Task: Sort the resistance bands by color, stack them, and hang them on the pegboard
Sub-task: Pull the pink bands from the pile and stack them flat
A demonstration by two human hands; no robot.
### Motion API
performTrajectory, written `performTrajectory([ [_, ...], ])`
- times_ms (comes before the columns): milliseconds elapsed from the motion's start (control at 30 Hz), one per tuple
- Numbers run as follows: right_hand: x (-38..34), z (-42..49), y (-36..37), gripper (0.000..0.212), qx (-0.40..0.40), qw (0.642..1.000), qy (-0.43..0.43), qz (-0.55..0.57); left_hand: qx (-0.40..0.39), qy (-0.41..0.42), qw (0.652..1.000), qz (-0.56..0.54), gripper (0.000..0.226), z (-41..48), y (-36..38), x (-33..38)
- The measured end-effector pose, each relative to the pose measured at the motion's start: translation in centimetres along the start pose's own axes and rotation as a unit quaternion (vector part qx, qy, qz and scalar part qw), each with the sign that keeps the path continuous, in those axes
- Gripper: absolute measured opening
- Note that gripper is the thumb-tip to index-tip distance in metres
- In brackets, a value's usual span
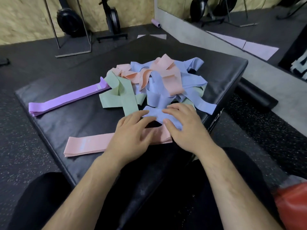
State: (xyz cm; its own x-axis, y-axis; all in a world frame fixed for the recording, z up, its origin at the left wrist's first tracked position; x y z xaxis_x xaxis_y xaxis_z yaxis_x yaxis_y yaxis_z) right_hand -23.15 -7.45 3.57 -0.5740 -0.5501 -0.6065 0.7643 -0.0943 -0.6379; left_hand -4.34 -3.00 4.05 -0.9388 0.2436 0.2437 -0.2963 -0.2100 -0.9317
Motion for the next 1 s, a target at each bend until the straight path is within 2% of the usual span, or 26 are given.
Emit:
performTrajectory([
  [133,1.9,1.4,-1.2,0.029,0.066,0.997,0.028,0.003,-0.019,0.015,1.0,-0.006,0.054,4.3,0.5,2.1],
  [267,4.1,2.4,-1.9,0.031,0.095,0.994,0.058,0.013,-0.04,0.058,0.997,0.024,0.044,8.0,1.0,4.1],
  [400,4.9,2.6,-1.8,0.029,0.104,0.993,0.06,0.023,-0.045,0.07,0.996,0.028,0.039,10.4,1.4,5.6],
  [600,5.1,2.7,-2.2,0.028,0.121,0.991,0.058,0.02,-0.054,0.061,0.995,0.058,0.044,11.5,2.2,5.9],
  [667,4.8,2.8,-2.4,0.024,0.123,0.986,0.085,0.071,-0.046,0.062,0.995,0.062,0.043,10.9,1.9,6.1],
  [800,4.2,2.6,-3.0,0.02,0.125,0.937,0.225,0.234,-0.015,0.084,0.996,0.024,0.037,8.9,0.8,6.8],
  [933,3.6,2.8,-3.2,0.016,0.131,0.887,0.272,0.349,0.008,0.128,0.991,-0.036,0.031,7.3,0.5,7.4],
  [1000,3.3,2.9,-2.9,0.02,0.12,0.876,0.28,0.373,-0.001,0.164,0.985,-0.049,0.03,6.9,0.3,7.8],
])
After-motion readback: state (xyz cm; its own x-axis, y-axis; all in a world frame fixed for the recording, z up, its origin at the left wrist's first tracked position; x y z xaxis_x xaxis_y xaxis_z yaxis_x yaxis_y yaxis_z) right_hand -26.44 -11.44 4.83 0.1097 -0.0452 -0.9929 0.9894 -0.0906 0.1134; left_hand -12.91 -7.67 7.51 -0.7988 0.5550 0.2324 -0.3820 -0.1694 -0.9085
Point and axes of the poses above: each hand's wrist, its own z-axis towards the middle knuckle, its own y-axis out of the palm, x = y × z, the point moved 4 cm from there along z, towards the middle knuckle, and after that the axes turned 5 degrees about z, right-handed, at the moved point
